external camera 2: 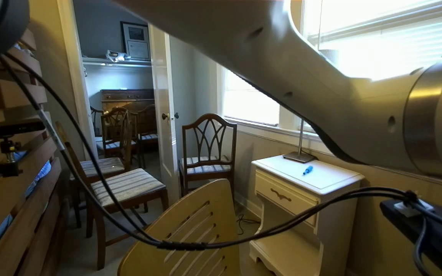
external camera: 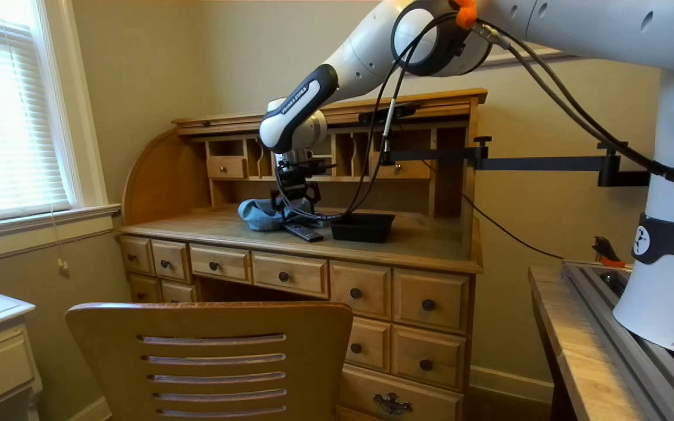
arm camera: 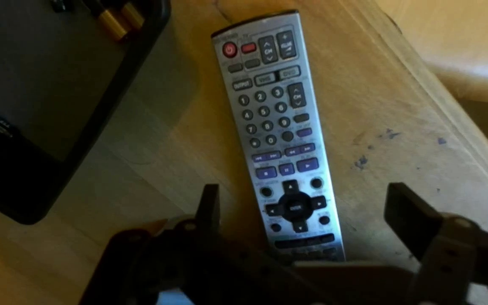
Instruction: Put the grey remote control on the chair.
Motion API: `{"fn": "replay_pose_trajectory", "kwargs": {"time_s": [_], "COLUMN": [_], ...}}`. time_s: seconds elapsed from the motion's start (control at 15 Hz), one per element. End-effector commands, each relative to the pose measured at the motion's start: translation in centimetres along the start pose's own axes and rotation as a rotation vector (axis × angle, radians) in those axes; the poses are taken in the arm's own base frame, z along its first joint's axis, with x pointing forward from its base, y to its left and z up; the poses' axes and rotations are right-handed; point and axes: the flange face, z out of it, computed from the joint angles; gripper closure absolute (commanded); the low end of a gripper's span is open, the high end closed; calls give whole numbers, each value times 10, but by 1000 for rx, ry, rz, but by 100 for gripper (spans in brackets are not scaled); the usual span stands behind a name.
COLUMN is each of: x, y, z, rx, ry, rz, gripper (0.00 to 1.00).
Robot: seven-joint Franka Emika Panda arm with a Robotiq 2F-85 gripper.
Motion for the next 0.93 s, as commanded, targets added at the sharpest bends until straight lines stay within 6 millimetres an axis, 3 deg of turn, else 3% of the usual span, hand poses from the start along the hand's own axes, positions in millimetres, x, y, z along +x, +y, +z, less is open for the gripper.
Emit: {"fn": "replay_pose_trajectory", "kwargs": {"time_s": [0.0, 0.87], "x": [0, -6], "y": [-8, 1], "z": [18, 50], "rx": [7, -3], "ry": [25, 19], "rz": [-6, 9], "gripper": [0, 0]}}
